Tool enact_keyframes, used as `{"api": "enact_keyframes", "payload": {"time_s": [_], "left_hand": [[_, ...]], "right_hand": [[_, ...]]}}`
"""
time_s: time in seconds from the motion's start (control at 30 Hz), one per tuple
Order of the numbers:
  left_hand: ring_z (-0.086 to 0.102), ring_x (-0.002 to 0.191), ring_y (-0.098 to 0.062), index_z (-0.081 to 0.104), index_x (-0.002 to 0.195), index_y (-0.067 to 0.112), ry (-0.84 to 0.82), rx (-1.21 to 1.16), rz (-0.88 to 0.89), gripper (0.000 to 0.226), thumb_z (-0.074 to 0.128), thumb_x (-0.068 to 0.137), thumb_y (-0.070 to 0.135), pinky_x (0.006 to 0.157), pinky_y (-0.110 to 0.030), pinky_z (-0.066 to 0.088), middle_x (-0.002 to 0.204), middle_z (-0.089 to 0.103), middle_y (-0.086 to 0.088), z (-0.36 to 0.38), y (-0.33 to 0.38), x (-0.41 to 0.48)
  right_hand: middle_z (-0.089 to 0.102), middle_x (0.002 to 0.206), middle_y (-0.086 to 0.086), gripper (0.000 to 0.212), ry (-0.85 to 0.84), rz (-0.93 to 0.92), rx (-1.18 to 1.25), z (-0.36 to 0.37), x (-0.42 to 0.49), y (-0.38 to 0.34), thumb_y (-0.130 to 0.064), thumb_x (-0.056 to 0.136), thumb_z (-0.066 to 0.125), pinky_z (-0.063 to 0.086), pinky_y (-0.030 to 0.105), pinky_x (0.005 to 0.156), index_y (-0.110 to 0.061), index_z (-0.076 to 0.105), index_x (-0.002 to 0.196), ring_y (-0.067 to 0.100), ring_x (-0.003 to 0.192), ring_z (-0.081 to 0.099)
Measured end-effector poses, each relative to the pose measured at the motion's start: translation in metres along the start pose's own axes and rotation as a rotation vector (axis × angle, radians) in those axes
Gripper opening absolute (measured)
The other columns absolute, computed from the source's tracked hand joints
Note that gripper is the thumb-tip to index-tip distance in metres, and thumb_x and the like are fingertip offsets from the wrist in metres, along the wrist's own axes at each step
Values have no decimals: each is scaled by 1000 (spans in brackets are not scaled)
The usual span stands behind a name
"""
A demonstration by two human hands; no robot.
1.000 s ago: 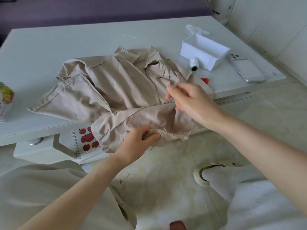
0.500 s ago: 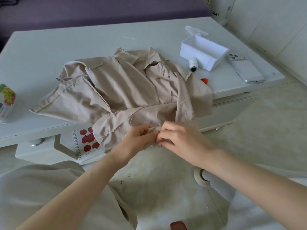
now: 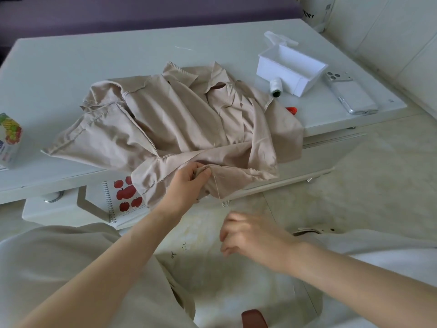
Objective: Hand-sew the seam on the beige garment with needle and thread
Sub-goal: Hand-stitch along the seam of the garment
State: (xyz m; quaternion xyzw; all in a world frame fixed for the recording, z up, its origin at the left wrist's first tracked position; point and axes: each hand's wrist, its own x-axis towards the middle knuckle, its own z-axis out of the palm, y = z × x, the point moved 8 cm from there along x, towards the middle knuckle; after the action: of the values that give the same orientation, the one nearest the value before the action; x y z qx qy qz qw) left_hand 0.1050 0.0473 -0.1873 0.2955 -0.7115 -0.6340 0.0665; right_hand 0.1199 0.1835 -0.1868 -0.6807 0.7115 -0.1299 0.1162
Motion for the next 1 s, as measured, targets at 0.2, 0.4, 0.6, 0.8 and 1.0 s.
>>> {"api": "enact_keyframes", "payload": {"time_s": [0.2, 0.4, 0.6, 0.8, 1.0], "left_hand": [[55, 51, -3, 58, 90, 10, 27, -4, -25, 15, 52, 97, 21, 79, -49, 54, 51, 53, 13, -6, -3, 0], [59, 64, -14, 57, 99, -1, 28, -23, -31, 23, 53, 97, 21, 81, -51, 54, 69, 57, -1, -11, -1, 0], [51, 65, -18, 56, 98, -6, -19, -6, -32, 26, 53, 97, 20, 73, -40, 50, 70, 53, -8, -4, 2, -4], [40, 49, -11, 56, 90, 3, -94, -28, -47, 17, 51, 97, 18, 67, -37, 39, 51, 48, 4, 4, 3, -7], [34, 40, -7, 55, 91, 2, -135, -44, -31, 15, 49, 98, 15, 63, -35, 33, 46, 49, 4, 6, 6, -11]], "right_hand": [[61, 116, 9, 31, -415, 363, 138, 54, -28, 26, -7, 95, 43, 43, 29, 83, -13, 60, 119, 25, 106, 57], [56, 119, 8, 40, -388, 477, 186, 58, -39, 26, 7, 89, 35, 34, 26, 73, -13, 48, 122, 26, 102, 55], [37, 62, -15, 4, 503, 508, 384, -32, -7, 33, -17, 96, 51, 32, 15, 56, -13, 50, 95, 2, 58, 44], [52, 74, -15, 13, 528, 655, 659, -35, 19, 48, -23, 90, 63, 37, 6, 62, -18, 53, 97, -5, 65, 51], [46, 54, -14, 18, 538, 677, 606, -38, 25, 55, -16, 93, 58, 34, 12, 54, -14, 59, 75, -4, 54, 48]]}}
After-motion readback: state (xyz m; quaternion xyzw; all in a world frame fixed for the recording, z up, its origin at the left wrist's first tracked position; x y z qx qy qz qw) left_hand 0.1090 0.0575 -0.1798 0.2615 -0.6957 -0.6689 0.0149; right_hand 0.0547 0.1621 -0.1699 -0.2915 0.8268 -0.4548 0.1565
